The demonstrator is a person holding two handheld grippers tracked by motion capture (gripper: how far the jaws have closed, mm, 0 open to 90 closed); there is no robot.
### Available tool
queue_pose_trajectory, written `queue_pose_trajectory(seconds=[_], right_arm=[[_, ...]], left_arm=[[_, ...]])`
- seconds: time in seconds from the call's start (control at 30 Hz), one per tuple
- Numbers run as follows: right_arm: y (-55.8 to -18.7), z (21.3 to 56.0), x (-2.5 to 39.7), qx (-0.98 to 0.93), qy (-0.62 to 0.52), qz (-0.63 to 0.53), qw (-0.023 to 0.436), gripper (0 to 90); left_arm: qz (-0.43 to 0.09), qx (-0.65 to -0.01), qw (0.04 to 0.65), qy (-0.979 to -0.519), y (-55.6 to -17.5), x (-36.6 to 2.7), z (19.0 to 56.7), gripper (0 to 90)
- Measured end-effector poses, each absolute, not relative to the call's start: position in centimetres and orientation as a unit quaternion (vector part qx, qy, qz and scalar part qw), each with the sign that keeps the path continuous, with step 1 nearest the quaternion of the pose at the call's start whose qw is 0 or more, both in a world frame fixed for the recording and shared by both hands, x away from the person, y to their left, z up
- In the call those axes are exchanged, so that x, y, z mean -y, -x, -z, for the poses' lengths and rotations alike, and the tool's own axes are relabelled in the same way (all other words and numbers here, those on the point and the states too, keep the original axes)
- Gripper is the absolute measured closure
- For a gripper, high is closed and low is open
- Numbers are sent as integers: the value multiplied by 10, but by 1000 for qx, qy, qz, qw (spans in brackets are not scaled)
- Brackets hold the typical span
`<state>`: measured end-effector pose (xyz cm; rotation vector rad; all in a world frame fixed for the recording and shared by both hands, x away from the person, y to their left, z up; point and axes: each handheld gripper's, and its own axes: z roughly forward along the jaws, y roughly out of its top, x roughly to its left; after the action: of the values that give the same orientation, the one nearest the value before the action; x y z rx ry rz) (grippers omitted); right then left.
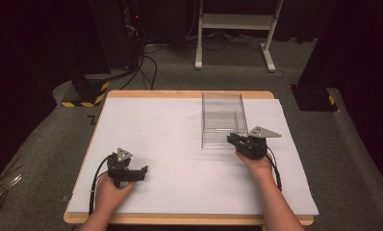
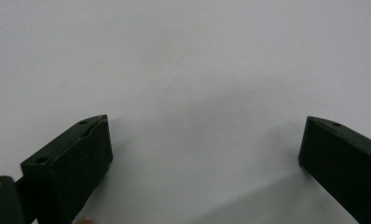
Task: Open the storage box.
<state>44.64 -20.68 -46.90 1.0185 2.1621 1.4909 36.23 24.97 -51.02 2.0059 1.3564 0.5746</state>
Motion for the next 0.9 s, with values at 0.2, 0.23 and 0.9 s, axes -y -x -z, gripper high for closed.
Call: queue_pose_trajectory(seconds=[0.2, 0.23, 0.9], right_arm=[[-442, 470, 213, -757, -352, -525, 165, 810], [-442, 470, 214, -757, -353, -525, 167, 814], [-449, 470, 204, -752, -346, -539, 155, 678]], left_arm=[[-218, -517, 320, -763, -362, -250, 510, 28], [-219, -516, 320, -763, -362, -250, 510, 28], [-219, -517, 321, -763, -362, -250, 510, 28]])
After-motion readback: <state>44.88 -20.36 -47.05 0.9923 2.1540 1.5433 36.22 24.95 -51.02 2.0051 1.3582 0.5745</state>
